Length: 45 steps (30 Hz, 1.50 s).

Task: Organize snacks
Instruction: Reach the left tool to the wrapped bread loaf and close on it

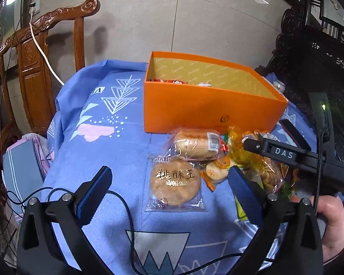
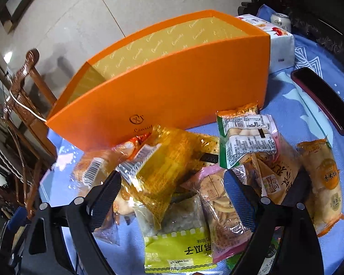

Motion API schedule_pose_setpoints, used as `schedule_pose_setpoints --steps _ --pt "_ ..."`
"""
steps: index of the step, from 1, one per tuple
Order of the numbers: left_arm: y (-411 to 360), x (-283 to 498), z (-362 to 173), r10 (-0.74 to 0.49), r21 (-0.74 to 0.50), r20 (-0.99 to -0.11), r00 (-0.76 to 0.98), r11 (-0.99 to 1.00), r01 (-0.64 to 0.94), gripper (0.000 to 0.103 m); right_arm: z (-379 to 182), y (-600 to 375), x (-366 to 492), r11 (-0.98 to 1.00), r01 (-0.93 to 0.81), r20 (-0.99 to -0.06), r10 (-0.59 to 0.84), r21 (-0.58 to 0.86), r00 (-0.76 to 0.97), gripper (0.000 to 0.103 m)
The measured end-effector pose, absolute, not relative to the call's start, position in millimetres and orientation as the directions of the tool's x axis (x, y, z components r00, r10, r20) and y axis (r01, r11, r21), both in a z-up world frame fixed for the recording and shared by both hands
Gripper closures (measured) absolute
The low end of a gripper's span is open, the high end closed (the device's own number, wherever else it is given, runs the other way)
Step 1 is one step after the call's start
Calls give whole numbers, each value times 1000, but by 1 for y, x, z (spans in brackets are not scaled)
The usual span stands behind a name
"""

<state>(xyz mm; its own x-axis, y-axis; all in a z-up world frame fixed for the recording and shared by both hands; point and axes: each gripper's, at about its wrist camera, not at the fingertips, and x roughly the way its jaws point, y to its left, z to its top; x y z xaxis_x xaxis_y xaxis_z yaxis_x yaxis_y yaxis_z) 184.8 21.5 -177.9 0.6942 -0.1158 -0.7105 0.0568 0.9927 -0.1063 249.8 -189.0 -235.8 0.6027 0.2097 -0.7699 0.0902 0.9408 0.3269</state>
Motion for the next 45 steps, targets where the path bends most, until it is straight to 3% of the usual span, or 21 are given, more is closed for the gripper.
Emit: schedule_pose_setpoints --steps 7,10,15,16,23,29,33,45 --pt "22 184 -182 -113 -109 -717 688 993 50 4 -238 -185 257 961 106 -788 144 256 598 16" --pt "22 185 -184 -114 -111 -720 684 993 48 4 -237 -181 259 968 79 -797 150 240 585 9" --pt "22 186 -184 -113 -113 -723 682 993 44 4 -238 -181 268 966 110 -794 124 233 595 8" --pt "21 186 -184 -107 -106 -724 682 993 44 4 -240 -181 269 969 109 -795 114 220 595 11" --pt "19 191 -190 -113 -98 -719 685 993 61 4 -234 -185 258 963 89 -767 145 255 625 60" --pt "5 213 -194 -135 -78 -706 696 990 114 4 -215 -200 224 938 10 -678 243 346 693 82" --pt "-2 236 -205 -156 -91 -717 680 987 130 4 -207 -209 200 926 -57 -624 296 373 724 83" --pt "-13 284 -247 -206 -137 -785 584 977 161 4 -212 -211 170 935 -116 -601 307 335 738 84"
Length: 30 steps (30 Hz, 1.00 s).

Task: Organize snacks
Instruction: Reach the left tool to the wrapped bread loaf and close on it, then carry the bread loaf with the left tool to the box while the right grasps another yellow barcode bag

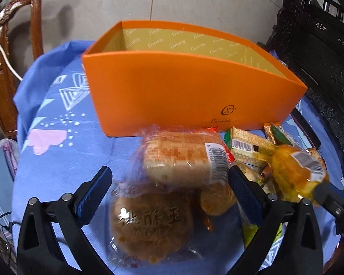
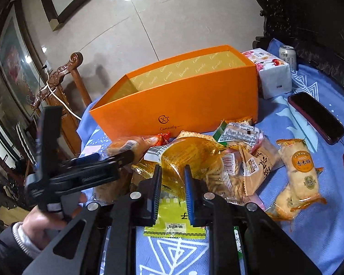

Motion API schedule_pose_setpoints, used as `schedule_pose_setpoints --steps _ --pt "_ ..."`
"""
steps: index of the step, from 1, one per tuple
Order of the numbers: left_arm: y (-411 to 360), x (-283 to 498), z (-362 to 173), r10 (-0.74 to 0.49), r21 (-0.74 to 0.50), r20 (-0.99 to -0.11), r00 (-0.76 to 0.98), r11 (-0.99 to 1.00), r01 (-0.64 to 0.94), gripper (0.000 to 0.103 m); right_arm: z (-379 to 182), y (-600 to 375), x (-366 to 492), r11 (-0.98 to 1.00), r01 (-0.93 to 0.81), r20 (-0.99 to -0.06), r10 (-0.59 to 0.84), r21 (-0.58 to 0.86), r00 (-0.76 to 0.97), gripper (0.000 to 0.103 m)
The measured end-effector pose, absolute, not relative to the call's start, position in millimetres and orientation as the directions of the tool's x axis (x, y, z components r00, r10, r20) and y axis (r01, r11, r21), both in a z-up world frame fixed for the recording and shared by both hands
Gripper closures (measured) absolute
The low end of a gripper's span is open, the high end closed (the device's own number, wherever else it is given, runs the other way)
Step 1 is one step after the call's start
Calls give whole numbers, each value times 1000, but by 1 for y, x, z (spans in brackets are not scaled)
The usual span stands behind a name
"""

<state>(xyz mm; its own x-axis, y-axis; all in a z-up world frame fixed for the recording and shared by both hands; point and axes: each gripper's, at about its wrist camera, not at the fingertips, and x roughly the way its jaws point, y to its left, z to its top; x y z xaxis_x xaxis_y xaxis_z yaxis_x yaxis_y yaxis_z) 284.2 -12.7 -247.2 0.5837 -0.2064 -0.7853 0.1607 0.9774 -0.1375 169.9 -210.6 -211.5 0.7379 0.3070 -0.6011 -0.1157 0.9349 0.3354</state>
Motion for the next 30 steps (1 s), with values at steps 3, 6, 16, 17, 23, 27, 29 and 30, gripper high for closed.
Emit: schedule_pose_setpoints --steps 3,6,16,17,23,27,29,30 --pt "-20 295 -256 -212 -140 -807 551 975 170 4 -210 -212 165 935 -122 -593 308 333 744 86" --pt "-25 297 -258 -239 -150 -784 572 968 200 7 -208 -215 160 937 -130 -587 308 325 749 100" --pt "-34 284 -256 -299 -176 -743 599 951 256 40 -211 -218 153 940 -123 -593 298 317 748 101" --pt "-33 281 -253 -305 -180 -734 607 949 259 40 -209 -218 151 941 -126 -590 297 314 751 101" --pt "-28 263 -237 -341 -217 -691 637 939 268 42 -201 -217 142 939 -142 -578 308 314 756 102" --pt "-23 248 -235 -347 -221 -687 638 937 271 42 -203 -212 133 944 -159 -588 307 290 749 102" --pt "-19 243 -235 -353 -238 -688 634 935 262 42 -205 -211 128 943 -163 -595 312 291 741 102" --pt "-17 241 -234 -358 -249 -686 634 933 258 42 -205 -211 126 943 -165 -594 313 290 741 102"
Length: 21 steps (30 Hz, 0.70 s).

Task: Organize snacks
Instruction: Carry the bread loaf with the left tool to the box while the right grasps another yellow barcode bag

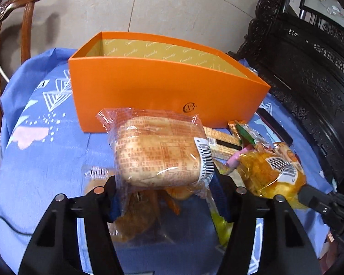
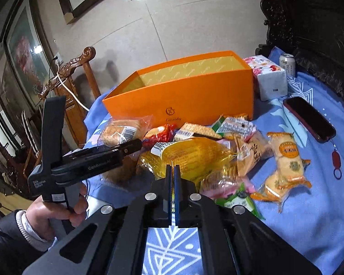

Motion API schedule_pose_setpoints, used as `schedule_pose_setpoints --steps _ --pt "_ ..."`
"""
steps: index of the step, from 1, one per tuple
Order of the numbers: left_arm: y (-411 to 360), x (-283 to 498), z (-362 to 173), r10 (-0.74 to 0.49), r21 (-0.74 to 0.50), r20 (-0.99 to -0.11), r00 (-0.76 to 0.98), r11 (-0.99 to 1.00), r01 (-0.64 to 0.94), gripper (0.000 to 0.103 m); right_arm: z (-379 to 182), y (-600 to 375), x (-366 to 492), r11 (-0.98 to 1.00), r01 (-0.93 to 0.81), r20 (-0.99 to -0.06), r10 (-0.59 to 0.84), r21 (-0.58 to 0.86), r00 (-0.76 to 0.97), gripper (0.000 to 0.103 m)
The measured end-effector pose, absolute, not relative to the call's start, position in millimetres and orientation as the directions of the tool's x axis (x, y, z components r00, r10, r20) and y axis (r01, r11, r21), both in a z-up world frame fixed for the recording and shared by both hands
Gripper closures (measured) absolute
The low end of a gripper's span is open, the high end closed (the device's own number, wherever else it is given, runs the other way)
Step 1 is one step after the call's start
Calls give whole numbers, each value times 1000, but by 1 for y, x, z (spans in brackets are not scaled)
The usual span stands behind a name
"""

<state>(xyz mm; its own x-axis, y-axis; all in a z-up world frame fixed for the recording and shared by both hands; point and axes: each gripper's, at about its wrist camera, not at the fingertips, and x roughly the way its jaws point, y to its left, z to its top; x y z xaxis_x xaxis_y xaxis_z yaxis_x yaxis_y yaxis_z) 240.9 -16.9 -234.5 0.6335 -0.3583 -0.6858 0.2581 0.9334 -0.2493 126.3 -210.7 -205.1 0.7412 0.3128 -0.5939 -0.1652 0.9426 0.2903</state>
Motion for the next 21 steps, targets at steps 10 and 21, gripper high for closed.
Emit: schedule_pose_setpoints --steps 10,21 --pt "-6 224 -198 -369 -246 -625 688 929 276 42 -179 -210 116 944 -188 -544 312 272 779 102" --pt "-7 216 -198 -368 -253 -634 680 930 267 42 -213 -218 130 919 -55 -676 326 389 661 10"
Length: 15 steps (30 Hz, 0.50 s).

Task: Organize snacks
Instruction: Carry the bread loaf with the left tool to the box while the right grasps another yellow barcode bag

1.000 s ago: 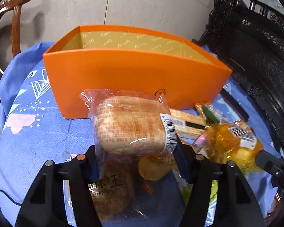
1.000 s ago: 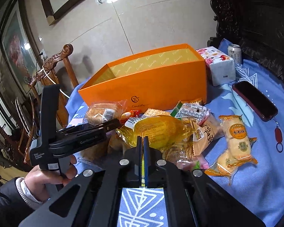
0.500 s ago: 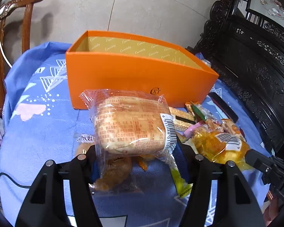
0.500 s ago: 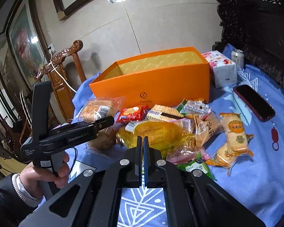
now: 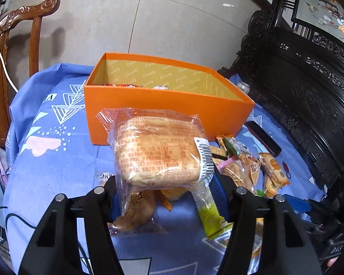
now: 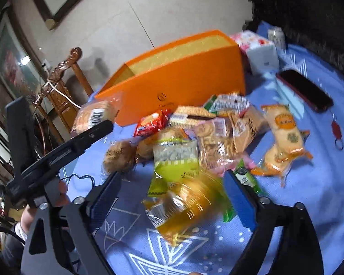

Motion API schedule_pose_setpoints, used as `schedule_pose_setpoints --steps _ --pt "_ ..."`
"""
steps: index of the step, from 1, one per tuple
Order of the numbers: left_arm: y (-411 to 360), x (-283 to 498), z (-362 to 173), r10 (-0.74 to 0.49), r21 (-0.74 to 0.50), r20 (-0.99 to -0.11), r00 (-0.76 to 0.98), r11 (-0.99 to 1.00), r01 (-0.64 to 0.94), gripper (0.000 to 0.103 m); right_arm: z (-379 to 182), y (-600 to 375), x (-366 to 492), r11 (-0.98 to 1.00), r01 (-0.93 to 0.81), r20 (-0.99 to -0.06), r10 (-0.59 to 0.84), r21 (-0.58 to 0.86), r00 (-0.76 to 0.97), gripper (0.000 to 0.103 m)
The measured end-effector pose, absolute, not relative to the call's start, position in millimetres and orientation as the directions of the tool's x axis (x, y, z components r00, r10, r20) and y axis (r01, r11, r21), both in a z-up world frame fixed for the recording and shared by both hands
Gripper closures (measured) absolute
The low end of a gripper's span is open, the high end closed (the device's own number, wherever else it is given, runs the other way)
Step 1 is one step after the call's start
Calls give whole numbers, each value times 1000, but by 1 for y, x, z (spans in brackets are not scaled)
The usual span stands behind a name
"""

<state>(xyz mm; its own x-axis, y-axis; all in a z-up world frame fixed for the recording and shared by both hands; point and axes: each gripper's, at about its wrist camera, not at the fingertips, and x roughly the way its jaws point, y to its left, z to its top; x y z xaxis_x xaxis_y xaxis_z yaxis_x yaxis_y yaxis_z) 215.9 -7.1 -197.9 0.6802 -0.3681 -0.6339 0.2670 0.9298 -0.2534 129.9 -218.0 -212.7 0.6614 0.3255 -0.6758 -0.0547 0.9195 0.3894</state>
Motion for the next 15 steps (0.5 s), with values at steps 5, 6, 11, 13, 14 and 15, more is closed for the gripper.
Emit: schedule_pose_setpoints --steps 5,6,11,13,14,15 --pt "-4 213 -198 -366 -254 -633 682 930 264 42 -241 -205 146 939 36 -791 268 343 550 9" --pt "-3 212 -198 -366 -254 -631 683 930 264 42 -247 -203 144 941 35 -804 267 337 532 9" --pt "-1 209 -200 -362 -255 -638 680 932 257 42 -269 -191 134 965 -27 -851 244 262 464 8" --pt "-1 208 -201 -362 -256 -640 678 932 257 42 -267 -193 130 962 -28 -836 252 273 487 22" --pt "0 207 -201 -363 -257 -640 677 932 256 42 -266 -196 129 959 -22 -830 255 281 496 25" --pt "0 206 -202 -363 -257 -641 676 932 256 42 -264 -200 128 955 -20 -823 264 294 504 27"
